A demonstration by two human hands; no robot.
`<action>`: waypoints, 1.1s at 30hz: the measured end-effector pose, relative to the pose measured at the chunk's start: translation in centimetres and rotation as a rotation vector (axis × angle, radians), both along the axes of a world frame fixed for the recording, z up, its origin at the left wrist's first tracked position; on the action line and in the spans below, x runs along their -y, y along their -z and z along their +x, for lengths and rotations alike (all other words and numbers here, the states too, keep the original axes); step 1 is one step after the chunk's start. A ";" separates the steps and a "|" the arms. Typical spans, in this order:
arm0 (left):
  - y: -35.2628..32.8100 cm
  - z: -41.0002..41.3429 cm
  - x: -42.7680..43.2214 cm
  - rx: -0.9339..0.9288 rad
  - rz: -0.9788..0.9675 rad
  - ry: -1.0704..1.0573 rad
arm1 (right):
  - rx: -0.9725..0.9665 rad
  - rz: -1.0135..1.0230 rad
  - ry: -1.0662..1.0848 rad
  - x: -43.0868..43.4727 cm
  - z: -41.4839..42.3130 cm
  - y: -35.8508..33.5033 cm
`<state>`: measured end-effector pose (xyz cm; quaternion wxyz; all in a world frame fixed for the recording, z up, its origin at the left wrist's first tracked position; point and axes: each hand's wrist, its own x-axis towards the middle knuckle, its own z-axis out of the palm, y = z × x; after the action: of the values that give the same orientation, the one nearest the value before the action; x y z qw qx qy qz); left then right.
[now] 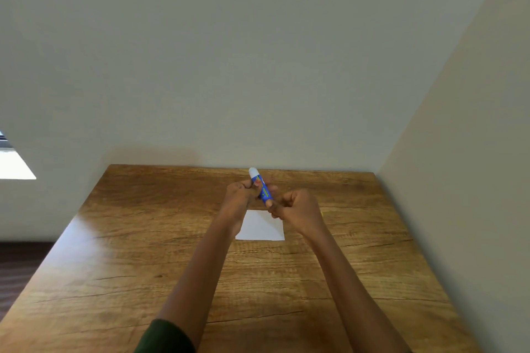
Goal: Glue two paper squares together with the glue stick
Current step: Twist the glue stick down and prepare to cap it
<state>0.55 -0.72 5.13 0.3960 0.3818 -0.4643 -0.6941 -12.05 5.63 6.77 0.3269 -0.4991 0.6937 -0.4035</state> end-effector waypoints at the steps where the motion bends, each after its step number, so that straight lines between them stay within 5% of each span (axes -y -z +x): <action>1: 0.0 -0.2 0.0 -0.003 0.012 0.001 | -0.081 -0.021 0.051 0.0 0.4 -0.2; 5: -0.2 -0.7 0.0 -0.033 0.044 -0.044 | -0.432 -0.110 0.157 -0.3 1.6 -0.2; 9: -0.6 -0.4 0.6 -0.029 0.006 -0.004 | 0.275 0.174 -0.127 0.0 -0.5 -0.5; 11: -0.6 -0.3 0.6 -0.021 0.001 0.018 | 0.410 0.186 -0.187 -0.1 -1.1 -0.3; 20: -0.5 -0.4 0.1 0.029 -0.002 0.035 | 0.168 -0.018 0.096 -0.2 0.0 0.2; 28: -0.7 -0.4 0.1 0.061 -0.013 0.034 | 0.453 0.126 -0.147 -0.4 -0.5 0.3; 30: -0.6 -0.6 0.0 0.085 -0.020 0.019 | 0.363 0.046 -0.058 -0.4 -0.3 0.2; 33: -0.6 -0.9 -0.2 0.063 0.003 -0.025 | -0.017 -0.078 0.126 0.0 0.2 0.4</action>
<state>-0.40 -0.48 5.76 0.3892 0.4100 -0.4708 -0.6773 -11.90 5.66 6.36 0.2751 -0.4704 0.7101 -0.4457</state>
